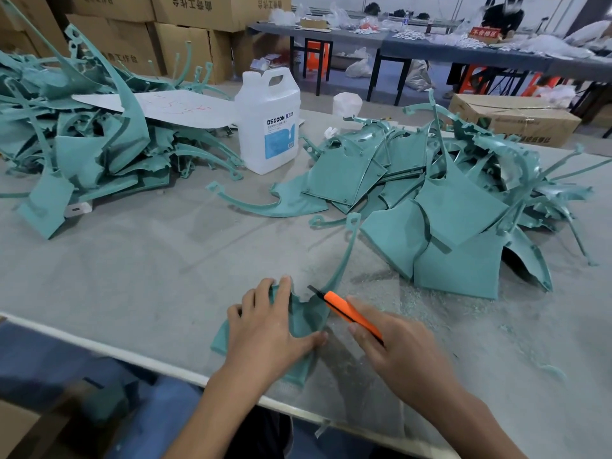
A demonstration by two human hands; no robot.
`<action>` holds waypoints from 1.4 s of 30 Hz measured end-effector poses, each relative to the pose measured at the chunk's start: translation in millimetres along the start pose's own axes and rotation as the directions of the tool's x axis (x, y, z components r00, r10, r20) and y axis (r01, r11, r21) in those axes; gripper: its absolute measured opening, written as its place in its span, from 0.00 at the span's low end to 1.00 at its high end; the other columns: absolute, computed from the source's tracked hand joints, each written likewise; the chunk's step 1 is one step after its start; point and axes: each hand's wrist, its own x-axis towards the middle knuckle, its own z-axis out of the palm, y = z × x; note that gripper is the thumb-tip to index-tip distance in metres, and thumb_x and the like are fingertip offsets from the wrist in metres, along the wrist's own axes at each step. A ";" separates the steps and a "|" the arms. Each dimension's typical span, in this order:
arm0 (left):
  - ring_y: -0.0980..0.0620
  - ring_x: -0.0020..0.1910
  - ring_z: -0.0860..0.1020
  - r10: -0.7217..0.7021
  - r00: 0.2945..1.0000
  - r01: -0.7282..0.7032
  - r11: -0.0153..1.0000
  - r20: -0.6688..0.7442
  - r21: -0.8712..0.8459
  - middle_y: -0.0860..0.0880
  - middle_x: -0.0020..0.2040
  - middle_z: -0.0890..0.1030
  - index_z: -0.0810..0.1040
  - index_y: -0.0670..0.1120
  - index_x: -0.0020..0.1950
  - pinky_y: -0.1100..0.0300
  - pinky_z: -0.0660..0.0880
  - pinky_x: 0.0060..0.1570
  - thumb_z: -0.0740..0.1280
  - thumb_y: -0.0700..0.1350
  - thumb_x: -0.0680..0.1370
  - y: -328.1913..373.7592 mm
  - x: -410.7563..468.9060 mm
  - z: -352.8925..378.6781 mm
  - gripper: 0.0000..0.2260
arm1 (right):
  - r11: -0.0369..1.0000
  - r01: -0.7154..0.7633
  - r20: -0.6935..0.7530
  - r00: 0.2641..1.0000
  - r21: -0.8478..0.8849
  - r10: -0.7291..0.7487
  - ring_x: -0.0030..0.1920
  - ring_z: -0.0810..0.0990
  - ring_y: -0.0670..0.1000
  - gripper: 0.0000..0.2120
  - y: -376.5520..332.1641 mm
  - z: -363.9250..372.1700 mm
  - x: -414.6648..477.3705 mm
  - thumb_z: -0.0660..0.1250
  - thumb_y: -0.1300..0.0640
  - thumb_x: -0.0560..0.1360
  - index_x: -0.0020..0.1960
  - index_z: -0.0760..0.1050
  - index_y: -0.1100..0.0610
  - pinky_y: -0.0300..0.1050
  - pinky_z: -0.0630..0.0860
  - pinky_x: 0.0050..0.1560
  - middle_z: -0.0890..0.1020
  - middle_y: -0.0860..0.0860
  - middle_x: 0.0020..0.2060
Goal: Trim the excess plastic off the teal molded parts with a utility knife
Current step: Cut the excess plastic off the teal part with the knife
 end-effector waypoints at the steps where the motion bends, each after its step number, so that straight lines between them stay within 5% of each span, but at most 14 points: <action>1: 0.48 0.74 0.57 -0.001 1.000 0.001 1.000 0.001 0.001 0.52 0.77 0.55 0.47 0.58 0.79 0.49 0.58 0.67 0.54 0.82 0.64 -0.2 0.5 0.1 0.50 | 1.000 -0.005 0.012 1.000 -0.002 0.005 0.31 0.72 0.40 0.21 0.2 -0.8 0.2 0.62 0.42 0.80 0.72 0.64 0.33 0.33 0.67 0.32 0.72 0.40 0.30; 9: 0.47 0.73 0.56 -0.006 1.000 0.006 1.000 0.021 0.000 0.52 0.77 0.55 0.46 0.59 0.79 0.48 0.58 0.67 0.53 0.82 0.61 -2.1 3.6 0.2 0.51 | 0.997 -0.007 0.065 0.998 -0.083 0.012 0.35 0.76 0.47 0.20 -0.6 -11.5 10.5 0.61 0.43 0.81 0.72 0.66 0.35 0.34 0.65 0.31 0.77 0.43 0.34; 17: 0.46 0.71 0.58 0.038 0.998 -0.039 0.999 0.046 0.017 0.53 0.75 0.56 0.48 0.60 0.78 0.49 0.57 0.67 0.55 0.80 0.61 -0.6 6.8 -10.1 0.50 | 0.952 -0.092 -0.100 0.993 -0.293 0.065 0.35 0.79 0.55 0.22 18.5 -55.3 56.1 0.54 0.42 0.83 0.76 0.65 0.43 0.54 0.80 0.39 0.79 0.51 0.38; 21: 0.45 0.71 0.59 0.018 0.993 -0.022 0.999 0.116 0.033 0.52 0.76 0.56 0.49 0.60 0.78 0.48 0.58 0.67 0.55 0.80 0.60 -2.1 12.4 -10.7 0.50 | 0.965 -0.027 -0.099 0.995 -0.261 0.001 0.36 0.79 0.58 0.22 0.9 -45.9 49.3 0.55 0.42 0.83 0.77 0.60 0.38 0.55 0.79 0.40 0.77 0.50 0.38; 25: 0.45 0.72 0.58 0.018 0.992 -0.023 0.999 0.124 0.041 0.52 0.76 0.56 0.48 0.59 0.79 0.48 0.57 0.67 0.57 0.80 0.62 -3.3 13.4 -8.6 0.50 | 0.980 0.080 0.070 0.995 -0.181 -0.068 0.37 0.80 0.53 0.24 -9.8 -24.4 25.6 0.55 0.40 0.82 0.75 0.52 0.31 0.52 0.79 0.41 0.79 0.46 0.39; 28: 0.45 0.71 0.58 0.029 0.993 -0.032 0.999 0.113 0.026 0.52 0.76 0.56 0.48 0.59 0.79 0.49 0.57 0.67 0.56 0.80 0.61 -4.2 11.4 -8.4 0.51 | 0.980 0.093 0.100 0.992 -0.173 -0.077 0.33 0.79 0.47 0.21 -3.6 -29.5 28.3 0.54 0.41 0.82 0.73 0.56 0.26 0.46 0.79 0.37 0.80 0.46 0.37; 33: 0.45 0.72 0.58 0.033 0.991 -0.036 0.999 0.129 0.021 0.52 0.76 0.56 0.48 0.60 0.78 0.48 0.56 0.68 0.56 0.79 0.61 -1.4 12.8 -13.4 0.50 | 0.944 -0.070 -0.104 0.994 -0.322 0.038 0.33 0.77 0.50 0.19 22.8 -72.0 56.0 0.54 0.42 0.82 0.72 0.69 0.38 0.49 0.78 0.36 0.76 0.47 0.35; 39: 0.45 0.72 0.58 0.032 0.991 -0.035 0.999 0.130 0.019 0.52 0.77 0.55 0.48 0.60 0.79 0.49 0.57 0.68 0.55 0.80 0.62 -3.3 10.6 -13.0 0.50 | 0.974 0.086 0.143 0.988 -0.212 -0.056 0.47 0.82 0.53 0.23 -0.6 -34.6 23.3 0.56 0.40 0.82 0.74 0.54 0.28 0.52 0.79 0.47 0.83 0.46 0.48; 42: 0.45 0.72 0.58 0.034 0.991 -0.035 0.999 0.132 0.009 0.52 0.76 0.55 0.48 0.60 0.78 0.49 0.57 0.67 0.54 0.80 0.60 -3.5 10.7 -13.5 0.50 | 0.967 -0.006 0.029 0.999 -0.256 0.014 0.35 0.80 0.48 0.19 18.8 -51.4 40.3 0.54 0.42 0.82 0.72 0.66 0.33 0.46 0.81 0.38 0.81 0.46 0.38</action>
